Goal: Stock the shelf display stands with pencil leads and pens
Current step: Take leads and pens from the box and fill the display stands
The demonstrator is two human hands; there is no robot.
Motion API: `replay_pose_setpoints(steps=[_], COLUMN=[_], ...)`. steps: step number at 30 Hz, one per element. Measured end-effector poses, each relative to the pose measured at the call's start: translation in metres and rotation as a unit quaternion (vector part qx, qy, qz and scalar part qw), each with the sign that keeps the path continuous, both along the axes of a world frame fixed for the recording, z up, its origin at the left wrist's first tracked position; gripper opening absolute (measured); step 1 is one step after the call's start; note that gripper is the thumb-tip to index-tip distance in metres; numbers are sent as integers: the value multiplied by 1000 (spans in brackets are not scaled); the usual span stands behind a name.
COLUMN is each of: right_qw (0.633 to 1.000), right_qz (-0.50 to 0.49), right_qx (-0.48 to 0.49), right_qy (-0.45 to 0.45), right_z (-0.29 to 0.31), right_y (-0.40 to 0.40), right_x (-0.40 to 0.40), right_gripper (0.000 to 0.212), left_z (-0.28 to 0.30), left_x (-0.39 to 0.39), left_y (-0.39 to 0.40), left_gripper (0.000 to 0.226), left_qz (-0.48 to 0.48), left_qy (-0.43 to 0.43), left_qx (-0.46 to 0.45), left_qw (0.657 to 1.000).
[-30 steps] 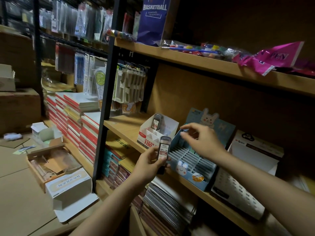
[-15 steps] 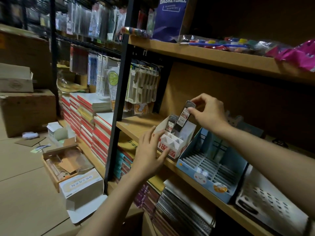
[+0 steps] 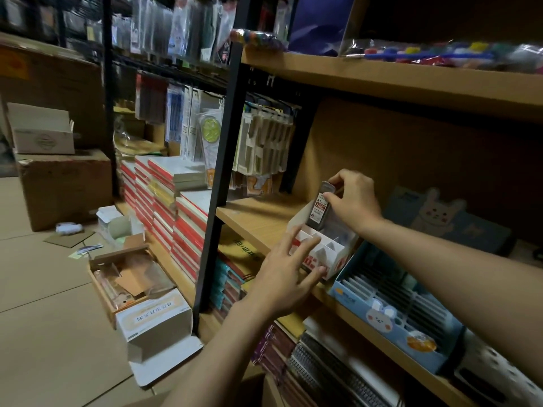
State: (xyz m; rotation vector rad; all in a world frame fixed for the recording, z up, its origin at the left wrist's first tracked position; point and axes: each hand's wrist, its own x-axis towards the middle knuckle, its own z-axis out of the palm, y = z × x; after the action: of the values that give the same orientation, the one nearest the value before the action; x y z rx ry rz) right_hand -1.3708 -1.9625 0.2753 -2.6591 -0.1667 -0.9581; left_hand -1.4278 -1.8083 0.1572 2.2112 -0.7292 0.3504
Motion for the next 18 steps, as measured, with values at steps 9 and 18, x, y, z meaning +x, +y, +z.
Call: replay_pose_setpoints(steps=[9, 18], right_qw=[999, 999], right_qz=[-25, -13], right_qx=[-30, 48], right_qy=[32, 13], right_z=[-24, -11], right_y=[3, -2], right_x=[2, -47], right_gripper=[14, 38], left_z=[-5, 4], left_x=[-1, -20], left_y=[1, 1], left_gripper=[68, 66], left_qz=[-22, -21], left_qy=[22, 29], left_qx=[6, -22], left_qw=[999, 999])
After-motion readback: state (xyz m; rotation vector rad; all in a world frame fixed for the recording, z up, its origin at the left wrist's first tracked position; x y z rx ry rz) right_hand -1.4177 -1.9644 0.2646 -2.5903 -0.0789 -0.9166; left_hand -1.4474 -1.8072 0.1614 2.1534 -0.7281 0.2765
